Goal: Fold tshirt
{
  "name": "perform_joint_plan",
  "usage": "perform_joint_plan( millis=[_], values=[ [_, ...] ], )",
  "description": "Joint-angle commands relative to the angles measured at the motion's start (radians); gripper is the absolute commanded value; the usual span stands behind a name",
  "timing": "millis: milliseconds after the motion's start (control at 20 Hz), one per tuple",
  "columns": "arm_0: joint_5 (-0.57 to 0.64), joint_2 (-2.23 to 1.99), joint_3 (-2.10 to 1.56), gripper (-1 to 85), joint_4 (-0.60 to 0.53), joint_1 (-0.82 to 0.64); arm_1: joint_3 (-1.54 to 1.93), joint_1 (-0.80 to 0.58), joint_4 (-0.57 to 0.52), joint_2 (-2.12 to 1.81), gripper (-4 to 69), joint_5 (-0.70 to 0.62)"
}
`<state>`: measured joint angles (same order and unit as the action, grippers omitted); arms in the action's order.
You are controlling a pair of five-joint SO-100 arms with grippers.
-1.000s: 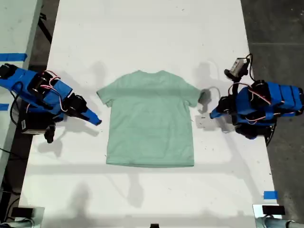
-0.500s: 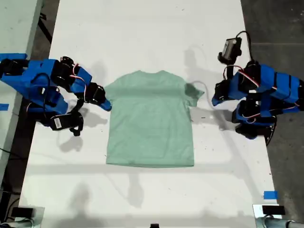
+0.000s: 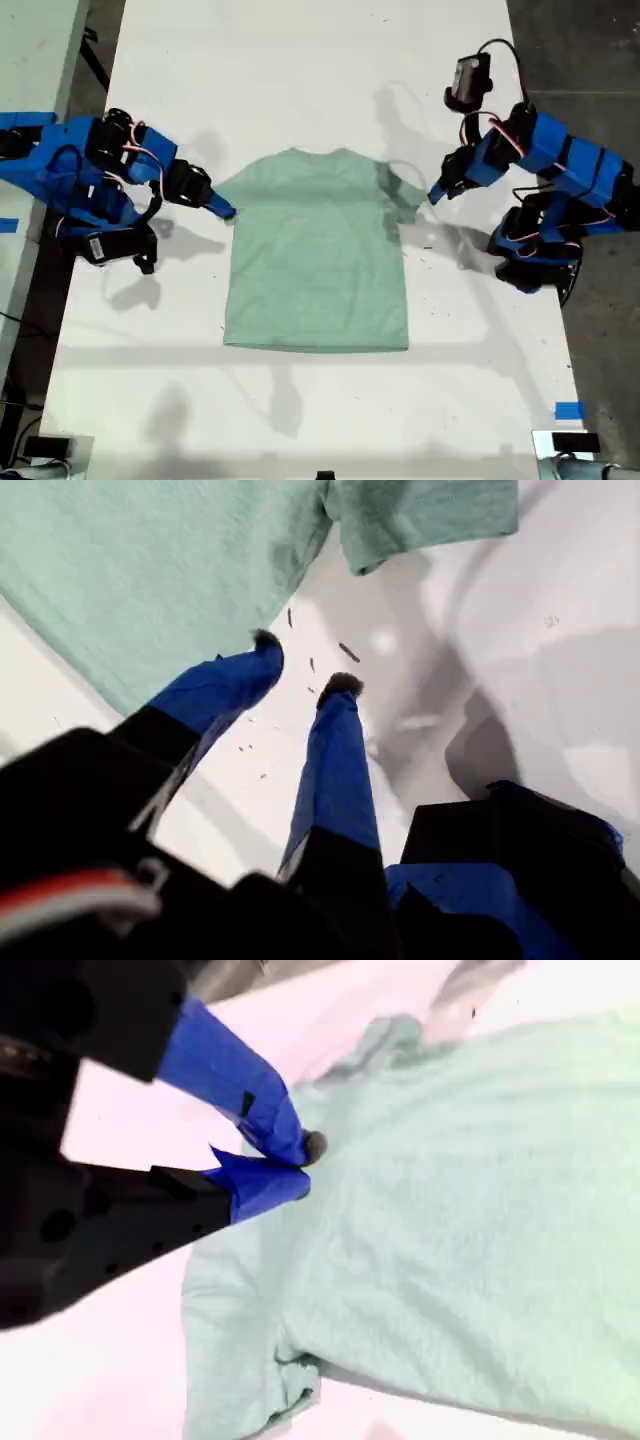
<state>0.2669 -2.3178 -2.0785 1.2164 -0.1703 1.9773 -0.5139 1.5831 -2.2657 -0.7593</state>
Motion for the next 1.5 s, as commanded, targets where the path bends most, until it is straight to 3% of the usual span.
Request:
perform_joint_plan(
  millis=[0, 100, 350, 450, 600, 1000, 1200, 1300, 1450],
  values=[
    [-0.060, -0.230, -0.087, 0.0, -0.133, 0.052, -0.095, -0.051, 0.002, 0.058, 18.6, -0.074],
    [-0.129, -0.121, -0.057, 0.0, 0.011, 0.029, -0.109, -0.084, -0.008, 0.097, 20.9, -0.118],
    [-0.061, 0.135, 0.133, 0.0, 0.153, -0.020, -0.067, -0.204, -0.081, 0.120, 24.2, -0.244],
    [-0.052, 0.123, 0.137, 0.1, 0.120, -0.046, -0.038, -0.236, -0.129, 0.123, 24.7, -0.291],
    [-0.041, 0.149, 0.121, 0.1, 0.173, -0.094, 0.003, -0.265, -0.222, 0.160, 25.8, -0.357],
    [-0.020, 0.172, 0.120, 0.1, 0.155, -0.107, 0.120, -0.290, -0.569, 0.517, 27.7, -0.425],
    [-0.020, 0.215, 0.120, 0.1, 0.152, -0.106, 0.057, -0.330, -0.603, 0.701, 27.5, -0.434],
    [-0.020, 0.236, 0.123, 0.1, 0.152, -0.107, 0.015, -0.331, -0.584, 0.741, 24.7, -0.440],
    [-0.012, 0.250, 0.126, 0.1, 0.143, -0.114, -0.023, -0.339, -0.561, 0.781, 10.0, -0.459]
  ],
)
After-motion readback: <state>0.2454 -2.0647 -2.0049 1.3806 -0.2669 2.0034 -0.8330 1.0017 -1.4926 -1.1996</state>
